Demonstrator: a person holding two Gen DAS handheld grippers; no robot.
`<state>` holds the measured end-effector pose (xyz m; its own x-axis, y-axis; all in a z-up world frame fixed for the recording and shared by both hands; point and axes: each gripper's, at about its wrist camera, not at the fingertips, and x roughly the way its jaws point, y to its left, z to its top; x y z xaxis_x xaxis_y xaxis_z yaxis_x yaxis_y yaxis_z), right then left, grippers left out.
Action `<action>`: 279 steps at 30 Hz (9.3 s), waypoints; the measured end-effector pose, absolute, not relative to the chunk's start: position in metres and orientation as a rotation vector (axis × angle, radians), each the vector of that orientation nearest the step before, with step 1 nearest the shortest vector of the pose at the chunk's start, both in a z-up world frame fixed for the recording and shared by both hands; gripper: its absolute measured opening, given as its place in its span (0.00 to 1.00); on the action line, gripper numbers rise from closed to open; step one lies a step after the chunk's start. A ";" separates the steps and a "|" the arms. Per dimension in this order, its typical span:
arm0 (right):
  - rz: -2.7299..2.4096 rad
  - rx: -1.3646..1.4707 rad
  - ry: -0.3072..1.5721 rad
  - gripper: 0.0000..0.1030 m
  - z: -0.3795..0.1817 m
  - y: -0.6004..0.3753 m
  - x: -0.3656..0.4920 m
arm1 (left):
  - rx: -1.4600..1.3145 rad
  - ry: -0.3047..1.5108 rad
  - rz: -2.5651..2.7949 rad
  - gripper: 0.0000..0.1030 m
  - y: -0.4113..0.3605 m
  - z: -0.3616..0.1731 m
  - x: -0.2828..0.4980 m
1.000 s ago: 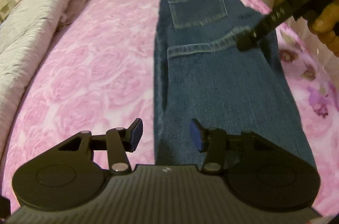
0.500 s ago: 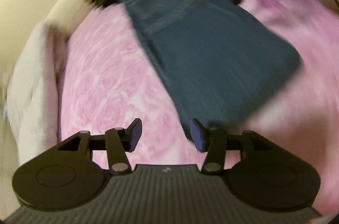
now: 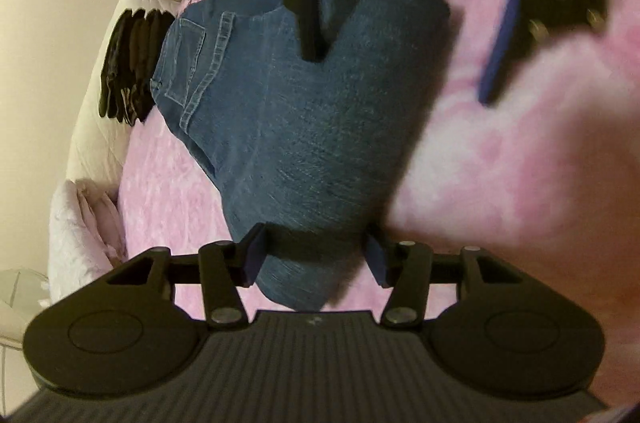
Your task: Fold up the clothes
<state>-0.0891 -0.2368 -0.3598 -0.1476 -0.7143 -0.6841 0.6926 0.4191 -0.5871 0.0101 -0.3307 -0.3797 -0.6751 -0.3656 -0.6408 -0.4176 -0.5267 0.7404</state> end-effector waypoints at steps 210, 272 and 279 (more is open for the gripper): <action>-1.027 -0.144 1.206 0.72 -0.340 -0.437 -0.371 | -1.852 0.507 3.101 0.43 -0.471 -0.300 -0.236; -0.918 -0.366 1.402 0.26 -0.126 -0.411 -0.458 | -1.907 1.270 2.586 0.33 -0.426 -0.159 -0.321; -0.958 -0.368 1.399 0.26 -0.080 -0.409 -0.500 | -1.858 1.309 2.601 0.33 -0.432 -0.118 -0.366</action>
<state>-0.5000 -0.4088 -0.0798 -0.1110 -0.7434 -0.6595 0.3459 0.5932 -0.7269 -0.3659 -0.4318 -0.1176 -0.3869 -0.6295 -0.6739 -0.1665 -0.6711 0.7224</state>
